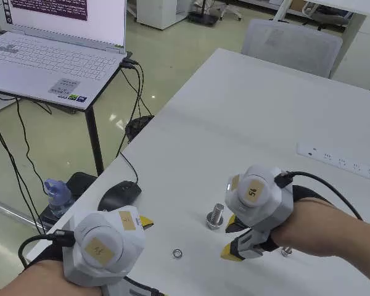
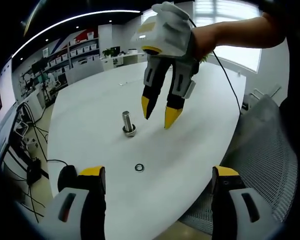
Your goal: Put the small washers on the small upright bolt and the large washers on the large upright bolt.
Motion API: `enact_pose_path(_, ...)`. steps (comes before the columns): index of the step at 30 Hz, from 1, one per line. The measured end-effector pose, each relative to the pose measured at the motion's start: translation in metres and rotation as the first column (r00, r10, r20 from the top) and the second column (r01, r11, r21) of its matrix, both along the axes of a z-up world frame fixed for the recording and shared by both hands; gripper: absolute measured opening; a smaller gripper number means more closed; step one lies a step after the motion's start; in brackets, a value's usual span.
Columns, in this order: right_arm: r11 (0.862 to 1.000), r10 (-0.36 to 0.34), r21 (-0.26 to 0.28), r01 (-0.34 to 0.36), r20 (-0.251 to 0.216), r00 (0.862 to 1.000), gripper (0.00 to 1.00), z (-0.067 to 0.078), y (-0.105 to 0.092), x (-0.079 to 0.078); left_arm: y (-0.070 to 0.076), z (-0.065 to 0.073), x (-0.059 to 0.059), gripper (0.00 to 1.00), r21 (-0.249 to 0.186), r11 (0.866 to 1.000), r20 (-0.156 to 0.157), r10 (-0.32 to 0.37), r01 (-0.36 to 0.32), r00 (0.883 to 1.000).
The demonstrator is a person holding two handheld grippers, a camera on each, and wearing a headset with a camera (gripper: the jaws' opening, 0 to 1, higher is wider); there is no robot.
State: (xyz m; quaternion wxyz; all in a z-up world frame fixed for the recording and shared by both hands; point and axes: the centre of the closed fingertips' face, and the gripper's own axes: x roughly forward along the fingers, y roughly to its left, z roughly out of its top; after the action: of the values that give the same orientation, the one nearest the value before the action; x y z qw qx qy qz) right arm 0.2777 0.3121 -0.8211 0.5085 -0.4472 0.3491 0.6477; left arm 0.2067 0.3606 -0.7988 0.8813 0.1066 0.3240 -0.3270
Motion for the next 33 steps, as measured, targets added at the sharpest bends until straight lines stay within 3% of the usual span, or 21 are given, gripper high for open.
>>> enact_pose_path(7, 0.999, 0.052, 0.016, -0.051, -0.011, 0.999, 0.3, -0.005, 0.026, -0.012, 0.002, -0.004, -0.002, 0.88, 0.013, 1.0, -0.01, 0.003, -0.003, 1.0)
enact_pose_path(17, 0.99, 0.138, 0.024, -0.138, 0.007, 0.99, 0.29, -0.028, 0.047, -0.018, 0.0, -0.007, -0.003, 0.87, 0.014, 1.0, -0.012, 0.007, -0.007, 1.0)
enact_pose_path(33, 0.974, 0.227, 0.008, -0.227, 0.01, 0.974, 0.27, -0.06, 0.058, -0.021, -0.003, -0.008, 0.001, 0.85, 0.012, 1.0, -0.008, 0.024, -0.024, 1.0)
